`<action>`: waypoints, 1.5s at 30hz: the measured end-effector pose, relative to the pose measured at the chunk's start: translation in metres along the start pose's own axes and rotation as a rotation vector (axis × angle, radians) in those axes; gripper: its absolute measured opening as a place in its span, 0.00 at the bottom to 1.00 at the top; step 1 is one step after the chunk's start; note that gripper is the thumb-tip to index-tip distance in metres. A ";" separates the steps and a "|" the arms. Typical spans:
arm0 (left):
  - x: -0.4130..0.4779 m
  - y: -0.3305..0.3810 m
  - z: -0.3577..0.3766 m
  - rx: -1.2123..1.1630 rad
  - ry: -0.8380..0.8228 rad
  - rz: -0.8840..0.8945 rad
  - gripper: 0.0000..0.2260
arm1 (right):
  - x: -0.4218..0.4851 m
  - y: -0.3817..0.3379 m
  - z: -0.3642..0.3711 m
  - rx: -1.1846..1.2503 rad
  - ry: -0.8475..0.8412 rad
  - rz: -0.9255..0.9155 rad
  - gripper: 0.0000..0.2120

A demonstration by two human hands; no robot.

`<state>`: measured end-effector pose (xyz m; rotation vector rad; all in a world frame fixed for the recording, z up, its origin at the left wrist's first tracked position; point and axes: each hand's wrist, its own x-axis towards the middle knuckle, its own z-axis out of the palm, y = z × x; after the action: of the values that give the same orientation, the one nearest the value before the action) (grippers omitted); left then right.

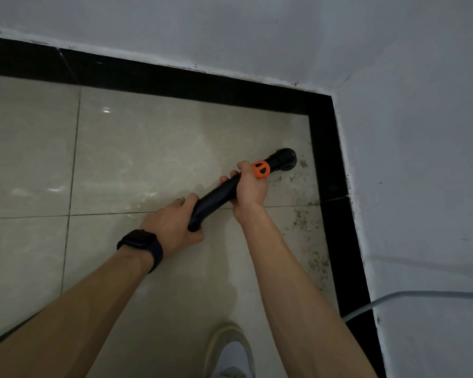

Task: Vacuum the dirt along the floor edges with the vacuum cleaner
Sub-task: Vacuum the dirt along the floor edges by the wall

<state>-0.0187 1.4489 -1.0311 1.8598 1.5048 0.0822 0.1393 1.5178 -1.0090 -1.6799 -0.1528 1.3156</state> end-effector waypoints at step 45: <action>-0.079 -0.119 -0.066 0.041 -0.093 -0.200 0.22 | -0.077 0.077 0.098 0.034 -0.093 0.167 0.05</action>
<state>-0.1729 1.4180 -1.0201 1.7097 1.6290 -0.1282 -0.0041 1.4882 -1.0081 -1.6309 -0.0446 1.5139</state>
